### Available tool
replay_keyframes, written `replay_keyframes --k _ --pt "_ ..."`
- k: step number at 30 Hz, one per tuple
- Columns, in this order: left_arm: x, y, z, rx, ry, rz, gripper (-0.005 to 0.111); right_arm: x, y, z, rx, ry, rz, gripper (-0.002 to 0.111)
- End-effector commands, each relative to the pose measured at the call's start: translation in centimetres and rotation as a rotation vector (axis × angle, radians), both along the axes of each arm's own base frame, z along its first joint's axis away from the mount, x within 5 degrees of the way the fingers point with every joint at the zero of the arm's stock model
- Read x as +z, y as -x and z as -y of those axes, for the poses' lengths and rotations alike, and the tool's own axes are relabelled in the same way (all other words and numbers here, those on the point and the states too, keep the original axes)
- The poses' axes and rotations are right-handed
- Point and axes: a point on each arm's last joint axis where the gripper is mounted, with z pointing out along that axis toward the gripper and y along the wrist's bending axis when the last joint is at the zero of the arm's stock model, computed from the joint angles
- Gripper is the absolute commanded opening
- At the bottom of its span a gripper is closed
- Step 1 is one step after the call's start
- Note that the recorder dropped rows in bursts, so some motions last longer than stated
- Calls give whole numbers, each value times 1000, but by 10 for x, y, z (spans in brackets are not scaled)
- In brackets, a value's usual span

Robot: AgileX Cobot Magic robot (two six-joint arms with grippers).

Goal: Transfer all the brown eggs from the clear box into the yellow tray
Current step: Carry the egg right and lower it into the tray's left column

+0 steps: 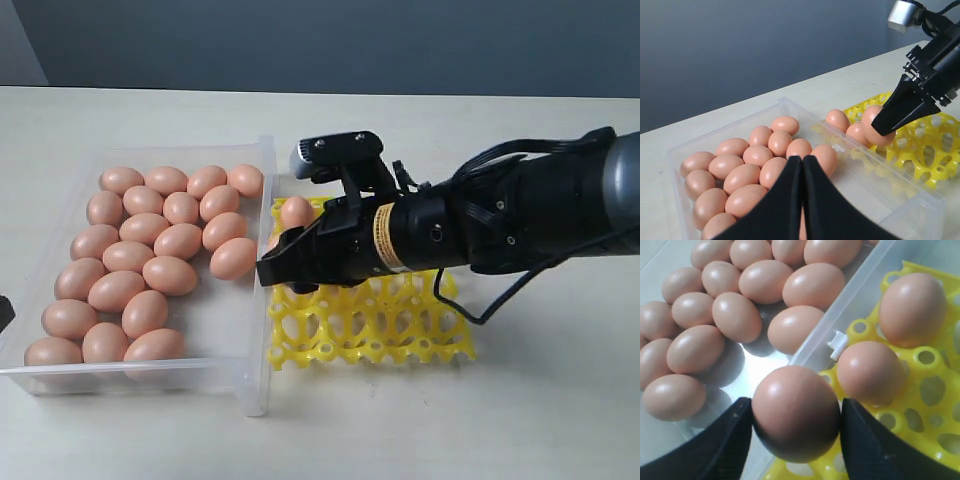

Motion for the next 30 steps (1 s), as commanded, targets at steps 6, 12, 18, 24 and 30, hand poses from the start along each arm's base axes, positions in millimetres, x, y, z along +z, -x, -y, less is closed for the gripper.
replay_keyframes --k 6,12,18,24,30 --pt "-1 0 0 -5 5 3 0 -24 12 11 -12 -25 22 -1" --pt "-1 0 0 -5 5 3 0 -28 14 14 -1 -17 43 -1" --pt "-1 0 0 -5 5 3 0 -38 13 14 11 6 42 -1" --pt "-1 0 0 -5 5 3 0 -51 12 13 34 40 50 -1" --pt "-1 0 0 -5 5 3 0 -51 10 13 29 39 74 18"
